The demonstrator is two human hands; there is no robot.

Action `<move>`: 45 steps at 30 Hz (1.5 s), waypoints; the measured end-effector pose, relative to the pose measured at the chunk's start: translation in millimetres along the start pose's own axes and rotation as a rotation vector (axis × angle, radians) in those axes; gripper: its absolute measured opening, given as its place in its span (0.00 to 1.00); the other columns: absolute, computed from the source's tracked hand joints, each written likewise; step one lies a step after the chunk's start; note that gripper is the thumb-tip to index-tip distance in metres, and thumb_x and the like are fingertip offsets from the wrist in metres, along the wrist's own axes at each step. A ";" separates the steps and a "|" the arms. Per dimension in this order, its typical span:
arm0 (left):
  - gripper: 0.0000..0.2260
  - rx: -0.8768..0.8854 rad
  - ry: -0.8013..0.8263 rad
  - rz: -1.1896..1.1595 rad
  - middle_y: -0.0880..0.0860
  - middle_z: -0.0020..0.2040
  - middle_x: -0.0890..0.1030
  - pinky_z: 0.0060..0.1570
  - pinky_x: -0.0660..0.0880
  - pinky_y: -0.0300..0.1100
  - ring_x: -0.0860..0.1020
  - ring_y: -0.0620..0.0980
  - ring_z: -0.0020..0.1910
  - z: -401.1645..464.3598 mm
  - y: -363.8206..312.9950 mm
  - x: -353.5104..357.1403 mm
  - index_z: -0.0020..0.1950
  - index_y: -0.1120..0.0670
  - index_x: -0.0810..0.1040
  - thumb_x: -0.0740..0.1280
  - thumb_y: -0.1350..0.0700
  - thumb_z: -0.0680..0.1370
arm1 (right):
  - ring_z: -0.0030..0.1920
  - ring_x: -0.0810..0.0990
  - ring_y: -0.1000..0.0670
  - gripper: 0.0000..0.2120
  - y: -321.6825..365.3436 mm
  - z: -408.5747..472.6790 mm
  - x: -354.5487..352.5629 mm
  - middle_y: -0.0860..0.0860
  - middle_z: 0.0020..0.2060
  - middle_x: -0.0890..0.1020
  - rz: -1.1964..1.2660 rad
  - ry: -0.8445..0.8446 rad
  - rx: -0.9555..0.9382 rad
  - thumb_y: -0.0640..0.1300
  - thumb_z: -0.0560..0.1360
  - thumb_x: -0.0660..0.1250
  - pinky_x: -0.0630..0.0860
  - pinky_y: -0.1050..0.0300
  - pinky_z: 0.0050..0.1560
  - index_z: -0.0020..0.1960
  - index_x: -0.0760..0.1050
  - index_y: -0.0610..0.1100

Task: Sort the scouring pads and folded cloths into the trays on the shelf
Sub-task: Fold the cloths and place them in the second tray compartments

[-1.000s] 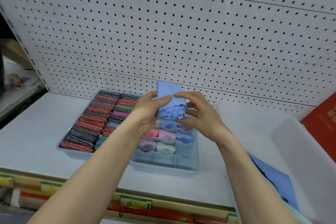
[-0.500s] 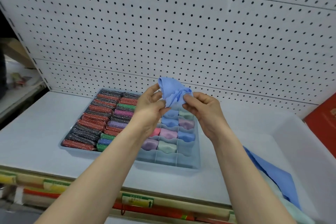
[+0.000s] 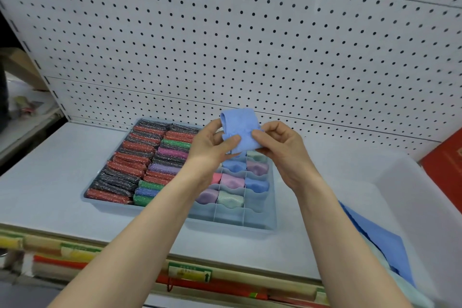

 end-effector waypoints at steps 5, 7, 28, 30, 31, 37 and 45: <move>0.12 0.077 0.007 0.064 0.50 0.40 0.83 0.31 0.74 0.34 0.81 0.45 0.35 0.4 -1.6 -0.1 0.53 0.55 0.79 0.65 0.70 0.77 | 0.46 0.81 0.45 0.21 -0.4 6.6 -5.9 0.44 0.50 0.83 0.060 0.084 0.072 0.30 0.75 0.66 0.77 0.52 0.49 0.65 0.72 0.46; 0.12 0.073 0.008 0.088 0.47 0.37 0.82 0.29 0.73 0.32 0.79 0.41 0.32 -1.0 -2.0 -1.1 0.46 0.55 0.80 0.64 0.71 0.77 | 0.48 0.79 0.45 0.18 -2.3 7.0 -8.7 0.43 0.49 0.81 0.048 0.172 0.105 0.30 0.75 0.64 0.72 0.47 0.50 0.61 0.77 0.45; 0.14 0.027 0.148 0.388 0.53 0.52 0.83 0.49 0.80 0.42 0.82 0.46 0.46 -8.8 51.0 -32.9 0.58 0.53 0.79 0.72 0.64 0.74 | 0.39 0.80 0.53 0.07 -36.3 -18.5 -9.9 0.45 0.40 0.83 -0.380 0.288 0.229 0.35 0.74 0.71 0.78 0.61 0.42 0.52 0.83 0.40; 0.15 0.062 0.182 0.489 0.49 0.52 0.82 0.52 0.79 0.38 0.82 0.42 0.48 -12.7 65.3 -34.3 0.58 0.51 0.78 0.72 0.64 0.74 | 0.37 0.78 0.52 0.08 -47.6 -23.5 -21.9 0.50 0.39 0.83 -0.538 0.199 0.195 0.36 0.71 0.73 0.76 0.58 0.40 0.48 0.83 0.46; 0.16 0.077 0.200 0.538 0.48 0.52 0.82 0.53 0.78 0.36 0.81 0.42 0.49 -14.2 73.6 -35.8 0.58 0.51 0.78 0.72 0.64 0.74 | 0.36 0.78 0.50 0.08 -54.5 -26.7 -28.6 0.52 0.37 0.83 -0.691 0.136 0.164 0.38 0.69 0.73 0.75 0.55 0.40 0.46 0.83 0.48; 0.14 0.309 0.283 1.060 0.52 0.55 0.82 0.53 0.73 0.40 0.79 0.51 0.55 -18.9 113.2 -37.5 0.60 0.54 0.81 0.71 0.62 0.74 | 0.47 0.74 0.49 0.09 -87.9 -42.8 -38.1 0.51 0.39 0.82 -1.242 -0.049 0.009 0.40 0.70 0.69 0.72 0.53 0.42 0.48 0.78 0.49; 0.12 0.329 0.279 1.135 0.53 0.57 0.82 0.54 0.73 0.45 0.78 0.54 0.56 -19.2 123.4 -36.2 0.59 0.55 0.81 0.69 0.59 0.76 | 0.31 0.76 0.44 0.19 -119.5 -31.2 -21.0 0.50 0.22 0.72 -1.654 0.052 -0.027 0.36 0.42 0.78 0.59 0.61 0.31 0.30 0.77 0.47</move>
Point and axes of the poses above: each hand's wrist, its own z-axis towards the middle knuckle, its own x-axis out of the palm, y = z × x, the point moved 1 cm from there along z, towards the middle knuckle
